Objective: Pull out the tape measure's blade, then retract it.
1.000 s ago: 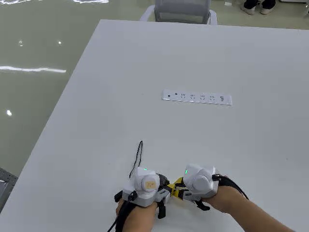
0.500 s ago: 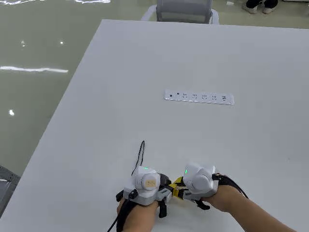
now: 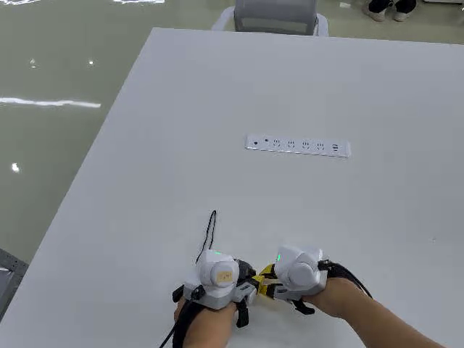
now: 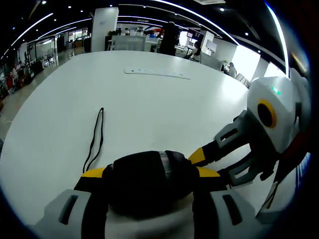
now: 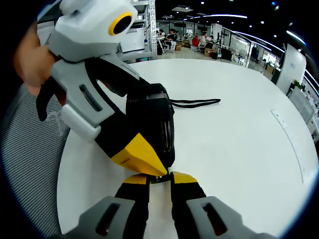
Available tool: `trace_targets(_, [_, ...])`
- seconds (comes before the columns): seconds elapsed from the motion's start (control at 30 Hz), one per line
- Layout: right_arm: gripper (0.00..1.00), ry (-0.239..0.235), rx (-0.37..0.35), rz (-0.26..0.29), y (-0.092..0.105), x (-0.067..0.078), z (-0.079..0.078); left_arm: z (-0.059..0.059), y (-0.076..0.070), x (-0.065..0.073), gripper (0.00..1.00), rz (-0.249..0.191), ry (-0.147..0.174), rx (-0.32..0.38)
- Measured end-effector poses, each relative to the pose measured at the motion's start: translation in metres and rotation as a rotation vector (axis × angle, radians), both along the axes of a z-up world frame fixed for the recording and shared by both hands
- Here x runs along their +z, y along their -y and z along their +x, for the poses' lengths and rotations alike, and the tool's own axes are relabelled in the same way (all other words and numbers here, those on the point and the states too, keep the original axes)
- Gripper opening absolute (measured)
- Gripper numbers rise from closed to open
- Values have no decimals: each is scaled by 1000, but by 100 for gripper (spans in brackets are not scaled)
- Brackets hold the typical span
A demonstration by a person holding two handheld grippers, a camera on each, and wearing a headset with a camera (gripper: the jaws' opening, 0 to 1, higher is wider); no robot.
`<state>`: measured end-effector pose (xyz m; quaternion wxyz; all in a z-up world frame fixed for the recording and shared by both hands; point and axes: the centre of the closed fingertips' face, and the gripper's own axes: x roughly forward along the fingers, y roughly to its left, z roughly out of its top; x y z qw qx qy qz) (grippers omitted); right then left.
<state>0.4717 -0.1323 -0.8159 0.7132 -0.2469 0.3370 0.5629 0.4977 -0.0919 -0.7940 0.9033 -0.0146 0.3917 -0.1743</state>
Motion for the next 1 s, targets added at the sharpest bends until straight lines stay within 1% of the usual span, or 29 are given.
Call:
trace_targets(0.03, [16, -3, -11, -1, 0, 0, 0, 0, 0, 0, 67, -1, 2, -1])
trace_targets(0.1, [17, -7, -26, -1, 0, 0, 2, -1, 1, 0, 67, -6, -4, -5])
trace_targets(0.23, [19, 1, -25, -7, -1, 0, 2, -2, 1, 0, 67, -12, -10, -29])
trace_targets(0.33, [19, 0, -30, -6, -1, 0, 2, -2, 0, 0, 67, -28, -14, -30])
trace_targets(0.4, [20, 2, -32, -9, 0, 0, 2, 0, -2, 4, 68, -66, 6, -6])
trace_targets(0.47, [21, 2, -39, -9, 2, 0, 3, 1, -6, 7, 70, -99, 11, 5])
trace_targets(0.5, [22, 3, -40, -8, 3, -1, 3, 3, -7, 10, 71, -118, 27, 3])
trace_targets(0.53, [22, 3, -43, -7, 4, -1, 3, 6, -5, 16, 72, -165, 54, -8])
trace_targets(0.57, [22, 3, -45, -5, 5, 0, 3, 7, -2, 22, 75, -214, 68, -14])
trace_targets(0.6, [22, 3, -48, -5, 6, 0, 2, 7, -8, 25, 78, -214, 75, -21])
trace_targets(0.67, [22, 3, -51, -3, 7, 0, 2, 8, -16, 28, 81, -193, 89, -36])
trace_targets(0.7, [23, 2, -54, -1, 7, 1, 2, 9, -22, 30, 81, -195, 97, -40])
trace_targets(0.77, [23, 4, -56, 1, 7, 1, 1, 12, -28, 34, 83, -212, 116, -46])
trace_targets(0.87, [25, 3, -58, 1, 7, 0, 0, 12, -37, 35, 86, -206, 114, -58])
trace_targets(0.93, [26, 3, -59, 0, 9, 1, -2, 10, -40, 35, 88, -212, 117, -76])
trace_targets(1.0, [28, 4, -63, -2, 11, 2, -3, 8, -41, 36, 93, -213, 124, -102])
